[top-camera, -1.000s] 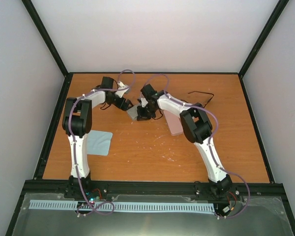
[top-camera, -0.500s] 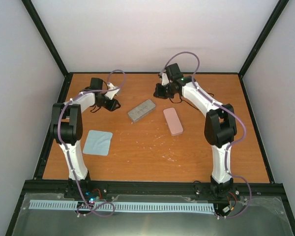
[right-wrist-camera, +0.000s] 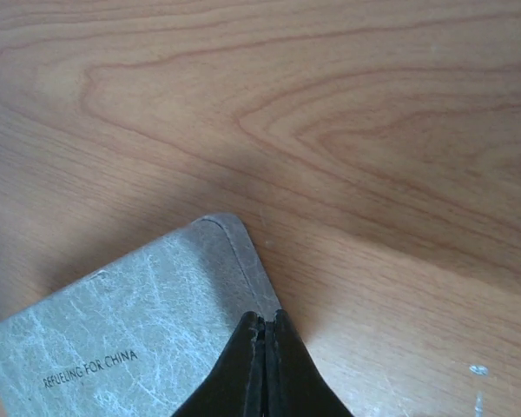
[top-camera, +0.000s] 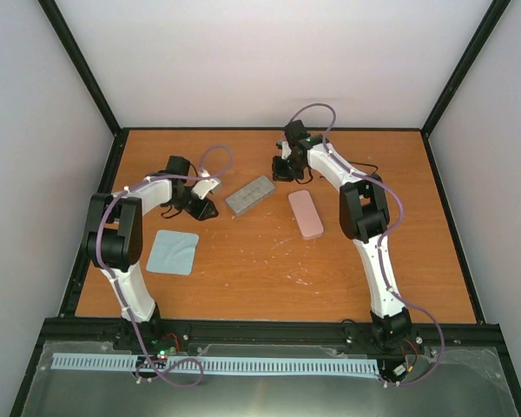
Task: Organize the sunglasses
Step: Adjust the sunglasses case at the center of the board.
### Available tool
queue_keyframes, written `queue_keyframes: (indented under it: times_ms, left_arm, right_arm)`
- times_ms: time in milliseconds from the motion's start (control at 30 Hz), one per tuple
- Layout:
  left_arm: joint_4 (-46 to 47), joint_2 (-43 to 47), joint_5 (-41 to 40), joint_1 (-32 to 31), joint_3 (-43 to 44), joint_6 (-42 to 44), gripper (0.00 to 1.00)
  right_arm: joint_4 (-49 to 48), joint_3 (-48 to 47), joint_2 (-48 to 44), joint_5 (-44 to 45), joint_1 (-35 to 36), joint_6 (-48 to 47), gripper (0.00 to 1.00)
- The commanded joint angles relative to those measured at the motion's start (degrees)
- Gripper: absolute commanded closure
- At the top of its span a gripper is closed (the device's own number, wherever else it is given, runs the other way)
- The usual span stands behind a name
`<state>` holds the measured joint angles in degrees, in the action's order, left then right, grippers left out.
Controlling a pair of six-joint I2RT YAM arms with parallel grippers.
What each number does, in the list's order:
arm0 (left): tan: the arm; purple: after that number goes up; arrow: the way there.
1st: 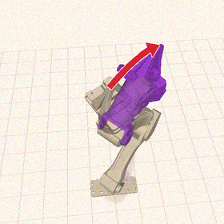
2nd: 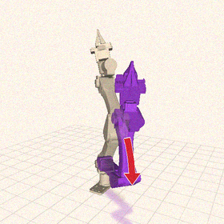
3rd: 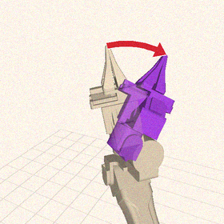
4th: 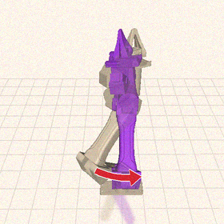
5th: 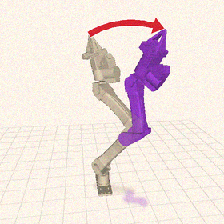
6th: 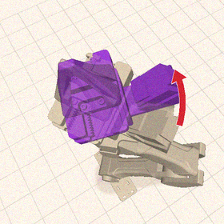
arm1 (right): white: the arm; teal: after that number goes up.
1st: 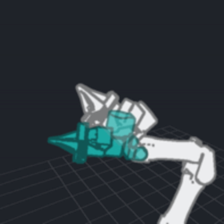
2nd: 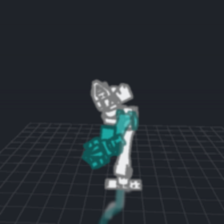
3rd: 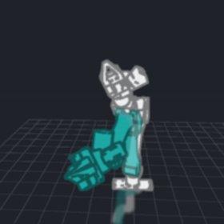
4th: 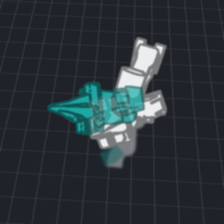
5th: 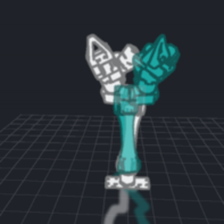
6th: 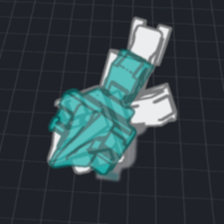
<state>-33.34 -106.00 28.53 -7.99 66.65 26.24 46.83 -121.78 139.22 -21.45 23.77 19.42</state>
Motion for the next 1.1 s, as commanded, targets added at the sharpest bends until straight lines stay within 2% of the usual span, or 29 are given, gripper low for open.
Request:
queue_keyframes:
  times_ms: [0, 300, 567, 900, 1067]
  left_arm:
    - [-0.4, 0.2, 1.5, -1.8, 1.3, 0.4, 0.74]
    - [1.6, -5.5, 2.7, -2.8, 5.6, -1.4, 0.71]
    - [4.1, -8.5, -1.2, -2.8, 9.9, -1.2, 0.62]
    - [6.6, -12.6, -4.6, -2.3, 15.1, -0.5, 0.34]
    - [6.6, -13.5, -4.7, -2.0, 17.4, -0.2, 0.29]
  right_arm:
    - [2.3, -1.9, 1.5, -0.5, -0.4, -0.7, 0.97]
    - [1.8, 3.7, 0.4, -2.4, 1.7, -1.4, 0.97]
    - [1.9, 10.6, -3.8, -4.1, 4.1, -2.1, 0.97]
    - [5.0, 13.5, -7.8, -5.6, 7.7, -4.1, 0.95]
    - [8.5, 16.8, -12.2, -2.5, 8.2, -5.3, 0.86]
